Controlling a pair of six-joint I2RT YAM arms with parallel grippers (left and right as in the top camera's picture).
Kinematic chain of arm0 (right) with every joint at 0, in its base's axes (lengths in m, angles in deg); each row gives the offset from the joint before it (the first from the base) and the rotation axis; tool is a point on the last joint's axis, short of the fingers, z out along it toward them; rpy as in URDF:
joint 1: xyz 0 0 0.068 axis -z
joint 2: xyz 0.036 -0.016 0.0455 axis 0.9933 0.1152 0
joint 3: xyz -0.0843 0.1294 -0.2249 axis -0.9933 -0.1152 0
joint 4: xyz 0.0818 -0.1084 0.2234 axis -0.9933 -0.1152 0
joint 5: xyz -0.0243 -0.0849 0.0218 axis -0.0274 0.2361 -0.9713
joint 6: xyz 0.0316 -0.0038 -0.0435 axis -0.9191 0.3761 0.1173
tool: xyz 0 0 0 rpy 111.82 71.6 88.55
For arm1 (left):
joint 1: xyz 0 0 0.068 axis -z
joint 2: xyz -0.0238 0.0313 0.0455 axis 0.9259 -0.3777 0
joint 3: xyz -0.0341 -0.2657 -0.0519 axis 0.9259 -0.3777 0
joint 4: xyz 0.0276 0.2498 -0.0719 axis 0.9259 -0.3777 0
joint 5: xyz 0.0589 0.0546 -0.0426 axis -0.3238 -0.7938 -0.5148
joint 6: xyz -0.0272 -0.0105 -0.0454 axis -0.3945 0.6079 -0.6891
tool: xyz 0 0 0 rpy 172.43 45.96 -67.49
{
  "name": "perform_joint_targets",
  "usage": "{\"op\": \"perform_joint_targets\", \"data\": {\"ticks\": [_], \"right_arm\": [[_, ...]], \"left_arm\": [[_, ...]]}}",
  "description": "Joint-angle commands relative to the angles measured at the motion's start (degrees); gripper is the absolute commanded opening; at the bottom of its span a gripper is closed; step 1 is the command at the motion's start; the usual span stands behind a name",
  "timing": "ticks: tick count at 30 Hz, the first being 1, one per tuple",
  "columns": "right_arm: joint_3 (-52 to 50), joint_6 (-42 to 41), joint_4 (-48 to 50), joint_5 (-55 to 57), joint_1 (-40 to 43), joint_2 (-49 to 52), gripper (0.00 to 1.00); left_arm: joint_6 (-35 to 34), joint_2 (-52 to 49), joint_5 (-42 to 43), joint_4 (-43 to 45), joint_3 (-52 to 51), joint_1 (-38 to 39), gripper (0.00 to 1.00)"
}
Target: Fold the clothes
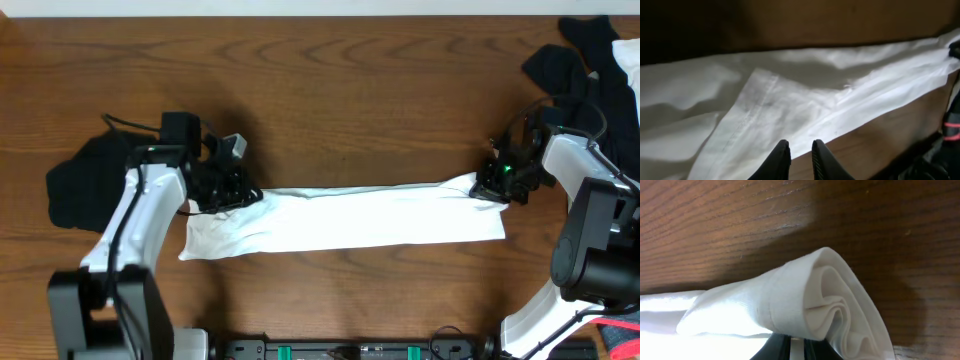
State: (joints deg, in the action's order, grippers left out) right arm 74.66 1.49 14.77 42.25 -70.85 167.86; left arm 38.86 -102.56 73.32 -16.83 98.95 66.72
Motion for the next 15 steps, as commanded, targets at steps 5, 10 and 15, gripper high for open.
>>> {"op": "perform_joint_targets", "data": {"ticks": [5,10,15], "right_arm": [[-1.6,-0.6,-0.5,7.2,-0.2,2.9,0.11],[-1.6,-0.6,-0.5,7.2,-0.2,2.9,0.11],[-1.6,-0.6,-0.5,7.2,-0.2,2.9,0.11]], "left_arm": [[3.0,-8.4,1.5,-0.3,-0.9,-4.1,0.19],[1.5,-13.0,-6.1,-0.9,-1.0,-8.7,0.19],[-0.2,-14.9,-8.0,-0.1,-1.0,-11.9,0.19]]}}
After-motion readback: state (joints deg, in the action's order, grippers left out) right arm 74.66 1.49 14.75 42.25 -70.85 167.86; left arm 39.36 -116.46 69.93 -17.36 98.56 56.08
